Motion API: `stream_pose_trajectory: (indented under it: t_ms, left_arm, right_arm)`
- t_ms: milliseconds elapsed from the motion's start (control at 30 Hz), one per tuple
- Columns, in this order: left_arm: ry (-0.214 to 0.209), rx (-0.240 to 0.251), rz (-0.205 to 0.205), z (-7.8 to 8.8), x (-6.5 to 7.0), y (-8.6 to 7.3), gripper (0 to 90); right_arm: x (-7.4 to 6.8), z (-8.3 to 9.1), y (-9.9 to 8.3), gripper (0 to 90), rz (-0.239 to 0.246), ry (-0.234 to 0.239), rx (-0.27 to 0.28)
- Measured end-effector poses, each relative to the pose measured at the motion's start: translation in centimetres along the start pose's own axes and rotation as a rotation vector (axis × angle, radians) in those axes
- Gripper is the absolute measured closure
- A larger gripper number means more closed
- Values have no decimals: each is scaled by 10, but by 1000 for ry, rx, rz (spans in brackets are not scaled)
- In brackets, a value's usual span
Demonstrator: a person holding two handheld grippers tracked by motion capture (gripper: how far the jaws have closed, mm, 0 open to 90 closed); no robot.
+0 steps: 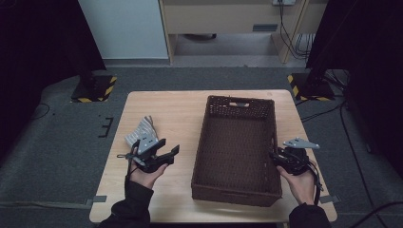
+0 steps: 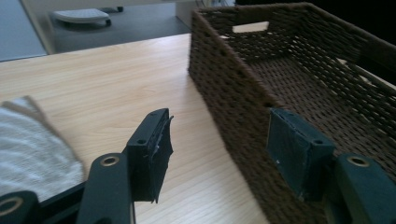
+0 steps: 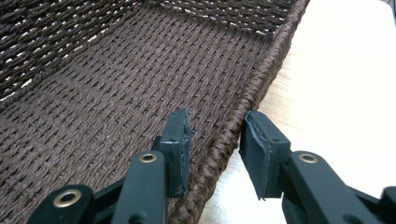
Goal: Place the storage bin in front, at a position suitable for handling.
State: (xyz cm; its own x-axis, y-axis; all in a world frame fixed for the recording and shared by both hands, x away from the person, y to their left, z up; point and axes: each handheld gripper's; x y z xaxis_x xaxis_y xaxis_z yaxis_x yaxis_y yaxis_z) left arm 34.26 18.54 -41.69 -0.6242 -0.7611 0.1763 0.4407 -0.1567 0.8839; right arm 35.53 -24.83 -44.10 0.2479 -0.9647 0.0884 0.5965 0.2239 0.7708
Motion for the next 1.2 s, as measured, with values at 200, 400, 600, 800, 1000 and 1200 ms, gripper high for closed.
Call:
stream_pose_trajectory:
  t_ms: [200,400,600,800,1000,1200]
  left_arm:
    - [-53,-25,-11,-11,10,-2,400]
    - [-87,-46,-3,-18,14,-6,425]
    - [-84,-69,-31,-26,21,-10,434]
    - [-80,-97,-78,-28,28,-15,448]
    - [-66,-58,-64,-5,13,-9,423]
    - [47,-33,-1,18,-31,-7,403]
  right_arm:
    - [-4,-11,7,643,6,31,16]
    - [-4,-26,15,659,22,66,39]
    - [-8,-32,19,663,22,94,51]
    - [-18,-29,18,652,33,103,48]
    - [-21,-29,16,612,29,84,57]
    - [-20,-31,12,593,27,82,30]
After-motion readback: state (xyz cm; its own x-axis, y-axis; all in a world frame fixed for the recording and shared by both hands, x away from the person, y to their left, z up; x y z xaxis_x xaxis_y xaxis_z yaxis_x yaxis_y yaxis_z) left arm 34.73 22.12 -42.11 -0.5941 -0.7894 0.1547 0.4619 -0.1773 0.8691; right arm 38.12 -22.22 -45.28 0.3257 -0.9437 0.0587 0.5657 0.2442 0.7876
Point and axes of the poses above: each handheld gripper's, and its own axes: z roughly backward along the jaws, y roughly out of its top, x roughly to its right, and after that the axes turned 10 degrees about -y, right-handed
